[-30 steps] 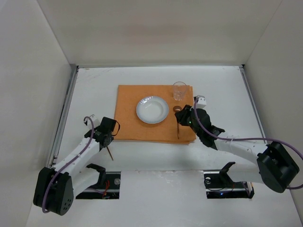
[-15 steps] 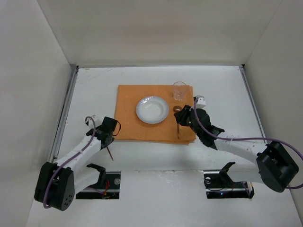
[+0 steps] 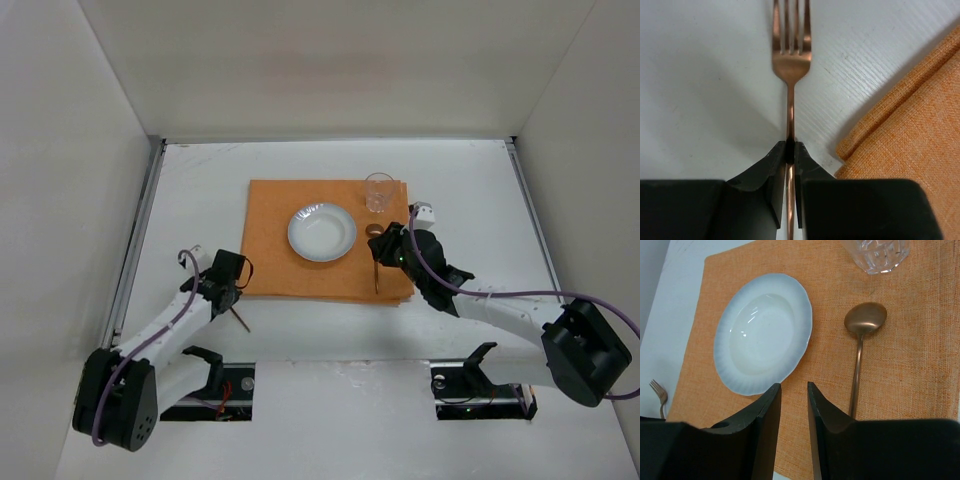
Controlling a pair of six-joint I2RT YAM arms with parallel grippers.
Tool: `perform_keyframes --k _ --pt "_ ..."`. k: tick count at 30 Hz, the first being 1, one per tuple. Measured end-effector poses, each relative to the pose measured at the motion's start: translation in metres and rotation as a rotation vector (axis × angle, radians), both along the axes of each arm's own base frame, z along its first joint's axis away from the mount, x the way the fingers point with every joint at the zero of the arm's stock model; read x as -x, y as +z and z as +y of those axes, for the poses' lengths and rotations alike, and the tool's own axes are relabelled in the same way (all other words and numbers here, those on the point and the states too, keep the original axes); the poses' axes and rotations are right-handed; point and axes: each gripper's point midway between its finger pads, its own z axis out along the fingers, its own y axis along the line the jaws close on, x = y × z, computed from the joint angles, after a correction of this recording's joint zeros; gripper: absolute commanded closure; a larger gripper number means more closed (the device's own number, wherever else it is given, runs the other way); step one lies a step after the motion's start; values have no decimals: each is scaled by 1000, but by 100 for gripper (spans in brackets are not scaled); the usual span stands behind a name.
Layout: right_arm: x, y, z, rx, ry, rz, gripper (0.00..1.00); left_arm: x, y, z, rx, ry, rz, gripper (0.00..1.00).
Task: Set the dinner table for one person
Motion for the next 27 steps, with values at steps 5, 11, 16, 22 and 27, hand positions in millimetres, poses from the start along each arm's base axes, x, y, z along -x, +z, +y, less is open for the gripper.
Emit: perform_keyframes --k 5,11,16,22,27 --pt "0 0 0 1 0 1 66 1 24 -2 20 -14 -84 95" --pt "0 -3 0 4 -2 6 66 -12 66 -8 -6 -84 -136 95" --pt "-2 -2 -2 4 -7 5 66 -50 88 -41 -57 -250 -151 94" --pt "-3 -2 -5 12 -24 -2 66 -112 83 -87 -152 -463 -118 93" --pt "-4 -2 -7 15 -33 -4 66 -150 77 -106 -229 -572 -97 92"
